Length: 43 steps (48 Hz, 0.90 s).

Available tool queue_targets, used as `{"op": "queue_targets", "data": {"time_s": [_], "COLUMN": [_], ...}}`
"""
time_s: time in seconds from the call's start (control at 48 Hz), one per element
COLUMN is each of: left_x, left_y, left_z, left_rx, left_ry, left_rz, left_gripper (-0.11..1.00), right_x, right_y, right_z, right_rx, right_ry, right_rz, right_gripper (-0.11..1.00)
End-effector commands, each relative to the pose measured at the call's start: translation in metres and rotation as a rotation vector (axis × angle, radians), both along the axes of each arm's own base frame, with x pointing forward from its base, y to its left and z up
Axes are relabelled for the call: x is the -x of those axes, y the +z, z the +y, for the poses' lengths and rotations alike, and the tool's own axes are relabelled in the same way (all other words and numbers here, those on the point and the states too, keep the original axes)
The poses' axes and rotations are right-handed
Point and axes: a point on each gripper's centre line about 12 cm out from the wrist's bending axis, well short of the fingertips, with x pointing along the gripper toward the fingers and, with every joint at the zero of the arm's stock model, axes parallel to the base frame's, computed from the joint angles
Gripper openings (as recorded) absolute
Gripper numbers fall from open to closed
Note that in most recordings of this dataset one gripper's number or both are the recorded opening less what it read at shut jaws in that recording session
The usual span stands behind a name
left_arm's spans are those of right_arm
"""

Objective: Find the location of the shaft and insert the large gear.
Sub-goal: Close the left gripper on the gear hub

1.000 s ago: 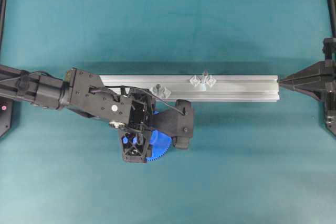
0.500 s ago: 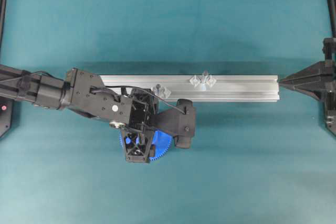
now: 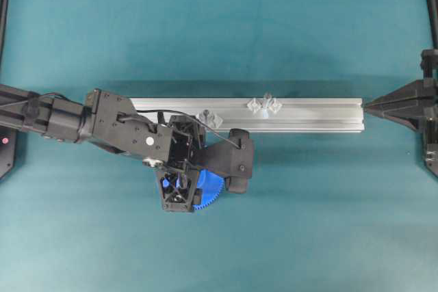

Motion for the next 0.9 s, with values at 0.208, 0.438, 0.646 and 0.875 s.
{"op": "queue_targets", "data": {"time_s": [0.208, 0.438, 0.646, 0.875], "left_x": [-0.005, -0.004, -0.004, -0.003], "left_y": [0.017, 0.015, 0.008, 0.006], "left_z": [0.0, 0.0, 0.0, 0.001], "left_rx": [0.004, 0.002, 0.0, 0.001], "left_ry": [-0.001, -0.001, 0.0, 0.003], "left_rz": [-0.044, -0.031, -0.02, -0.02], "left_gripper": [0.89, 0.89, 0.89, 0.88], "right_x": [-0.002, -0.002, -0.002, -0.002], "right_y": [0.003, 0.003, 0.004, 0.004], "right_z": [-0.001, -0.001, -0.001, -0.001], "right_rx": [-0.011, -0.011, -0.011, -0.011], "right_ry": [-0.007, -0.007, -0.007, -0.007], "right_rz": [-0.006, -0.006, -0.01, -0.009], "right_gripper": [0.0, 0.0, 0.0, 0.0]}}
